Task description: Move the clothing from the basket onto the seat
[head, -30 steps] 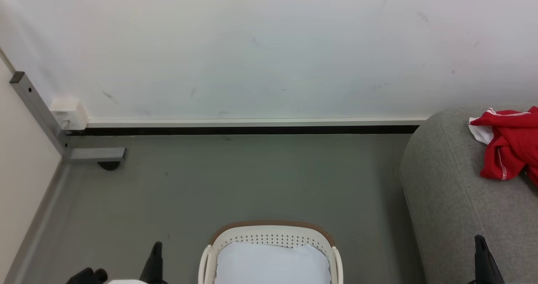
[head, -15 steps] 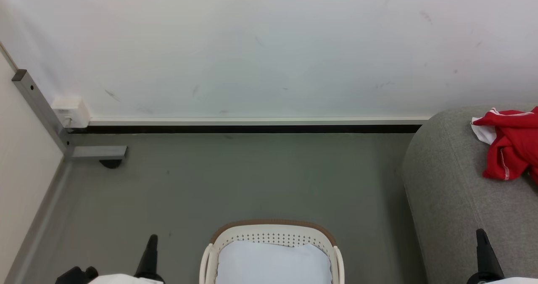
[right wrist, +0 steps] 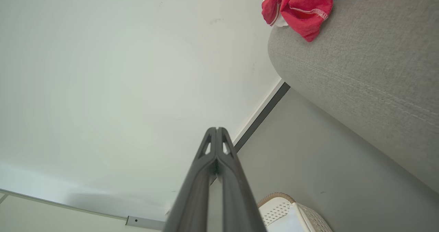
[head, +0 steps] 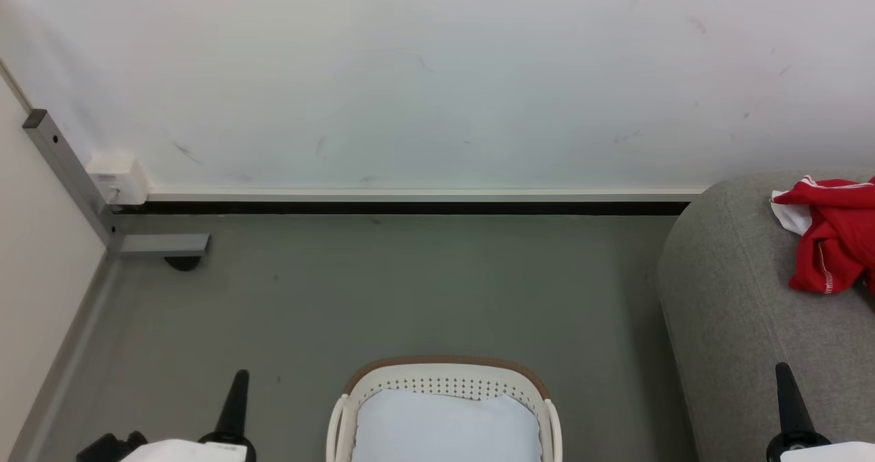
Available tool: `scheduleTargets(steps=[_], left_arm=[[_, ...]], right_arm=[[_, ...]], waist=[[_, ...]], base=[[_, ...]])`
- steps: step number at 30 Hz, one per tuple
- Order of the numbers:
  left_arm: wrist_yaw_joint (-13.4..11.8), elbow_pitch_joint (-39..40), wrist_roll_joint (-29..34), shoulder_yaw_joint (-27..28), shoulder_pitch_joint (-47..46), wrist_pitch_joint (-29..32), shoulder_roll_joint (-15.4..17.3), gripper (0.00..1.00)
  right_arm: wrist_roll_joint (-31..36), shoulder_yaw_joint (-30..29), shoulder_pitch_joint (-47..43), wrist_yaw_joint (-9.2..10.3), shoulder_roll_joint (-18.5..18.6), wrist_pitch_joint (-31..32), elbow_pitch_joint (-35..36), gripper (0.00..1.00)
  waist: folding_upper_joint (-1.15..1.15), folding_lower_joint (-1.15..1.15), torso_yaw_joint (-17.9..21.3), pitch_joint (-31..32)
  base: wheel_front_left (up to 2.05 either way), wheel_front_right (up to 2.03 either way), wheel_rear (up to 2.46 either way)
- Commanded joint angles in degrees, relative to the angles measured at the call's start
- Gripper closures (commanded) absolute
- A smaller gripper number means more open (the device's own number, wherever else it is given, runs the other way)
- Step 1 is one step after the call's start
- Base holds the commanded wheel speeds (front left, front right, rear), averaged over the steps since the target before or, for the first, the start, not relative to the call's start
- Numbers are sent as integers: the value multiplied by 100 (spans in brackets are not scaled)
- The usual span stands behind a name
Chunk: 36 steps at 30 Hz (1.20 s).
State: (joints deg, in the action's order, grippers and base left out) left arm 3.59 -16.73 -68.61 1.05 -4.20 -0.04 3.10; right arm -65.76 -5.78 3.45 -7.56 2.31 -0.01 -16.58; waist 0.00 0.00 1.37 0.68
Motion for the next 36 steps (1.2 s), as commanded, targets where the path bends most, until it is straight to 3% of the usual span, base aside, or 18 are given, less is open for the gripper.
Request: scheduleTargets(steps=[1, 36], left_arm=[[58, 62, -178, 53, -99, 54, 16, 100], [305, 214, -1736, 412, -191, 484, -6, 100]], right_arm=[[-222, -21, 128, 8, 69, 44, 86, 100], [-1933, -69, 250, 11, 77, 477, 214, 100]], waist=[[0, 0, -5, -3], [0, 0, -90, -56]], base=[[0, 0, 0], [0, 0, 0]])
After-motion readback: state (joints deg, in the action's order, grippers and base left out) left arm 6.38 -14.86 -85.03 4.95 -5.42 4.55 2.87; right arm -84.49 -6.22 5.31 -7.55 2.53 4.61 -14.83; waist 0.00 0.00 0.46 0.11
